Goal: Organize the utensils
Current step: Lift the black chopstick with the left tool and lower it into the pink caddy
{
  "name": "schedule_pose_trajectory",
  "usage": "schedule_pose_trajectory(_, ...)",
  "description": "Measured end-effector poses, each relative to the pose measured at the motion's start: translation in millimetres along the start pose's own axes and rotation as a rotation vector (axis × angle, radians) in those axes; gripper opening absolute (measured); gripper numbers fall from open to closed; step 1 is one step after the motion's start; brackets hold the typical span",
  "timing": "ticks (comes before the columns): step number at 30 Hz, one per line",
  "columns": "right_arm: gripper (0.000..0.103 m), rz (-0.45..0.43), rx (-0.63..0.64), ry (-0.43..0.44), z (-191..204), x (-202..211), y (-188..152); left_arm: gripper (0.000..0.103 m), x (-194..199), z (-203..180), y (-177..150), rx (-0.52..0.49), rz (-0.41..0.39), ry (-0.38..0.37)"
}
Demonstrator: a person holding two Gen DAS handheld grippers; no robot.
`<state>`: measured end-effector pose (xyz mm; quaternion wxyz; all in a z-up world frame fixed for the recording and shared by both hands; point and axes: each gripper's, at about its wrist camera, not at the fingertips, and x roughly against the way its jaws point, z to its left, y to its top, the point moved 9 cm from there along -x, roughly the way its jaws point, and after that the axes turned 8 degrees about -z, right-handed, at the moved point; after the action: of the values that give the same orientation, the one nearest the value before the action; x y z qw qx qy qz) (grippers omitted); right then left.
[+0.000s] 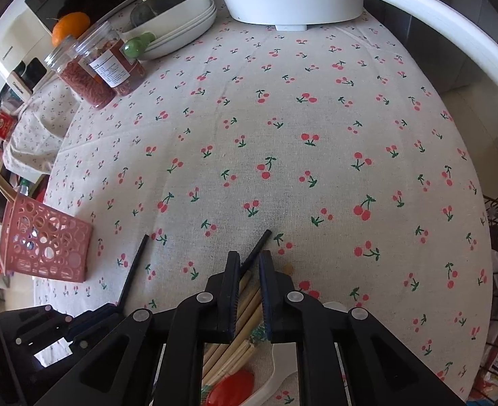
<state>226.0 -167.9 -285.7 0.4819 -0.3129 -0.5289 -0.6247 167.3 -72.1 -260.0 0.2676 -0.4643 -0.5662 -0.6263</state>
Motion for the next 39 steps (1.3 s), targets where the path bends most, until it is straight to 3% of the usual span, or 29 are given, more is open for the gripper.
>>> schedule_pose_trajectory(8,0.022,-0.004,0.029,0.015,23.1,-9.9,5.1,0.006,32.4,8.0,-9.8,-0.018,-0.053,-0.029)
schedule_pose_trajectory(12,0.022,0.017,0.031,0.067,44.4,-13.8,1.7,0.006,36.0,17.3,-24.8,-0.002,-0.015,-0.031)
schedule_pose_trajectory(20,0.028,0.046,0.174,-0.131,64.3,-13.7,-16.6,0.006,24.8,36.3,-48.8,0.023,0.060,-0.025)
schedule_pose_trajectory(23,0.025,0.053,0.172,-0.189,68.9,-13.0,-21.8,0.009,26.1,34.3,-49.1,0.009,0.076,-0.026)
schedule_pose_trajectory(25,0.016,0.047,0.151,-0.189,70.9,-13.1,-23.0,0.022,20.7,28.7,-42.4,-0.004,0.086,-0.047)
schedule_pose_trajectory(27,0.011,0.033,0.160,-0.179,75.0,-12.7,-23.9,0.029,18.6,22.3,-39.2,-0.031,0.091,-0.051)
schedule_pose_trajectory(30,0.010,-0.002,0.149,-0.153,77.8,-11.5,-24.7,0.028,10.3,15.5,-29.2,-0.055,0.069,-0.027)
schedule_pose_trajectory(33,0.009,-0.033,0.083,-0.054,80.2,-9.7,-25.4,0.008,6.5,16.1,-23.1,-0.067,0.053,0.011)
schedule_pose_trajectory(39,0.009,-0.175,0.074,0.032,82.7,32.6,-16.7,0.006,13.1,20.2,-24.0,-0.042,0.025,-0.014)
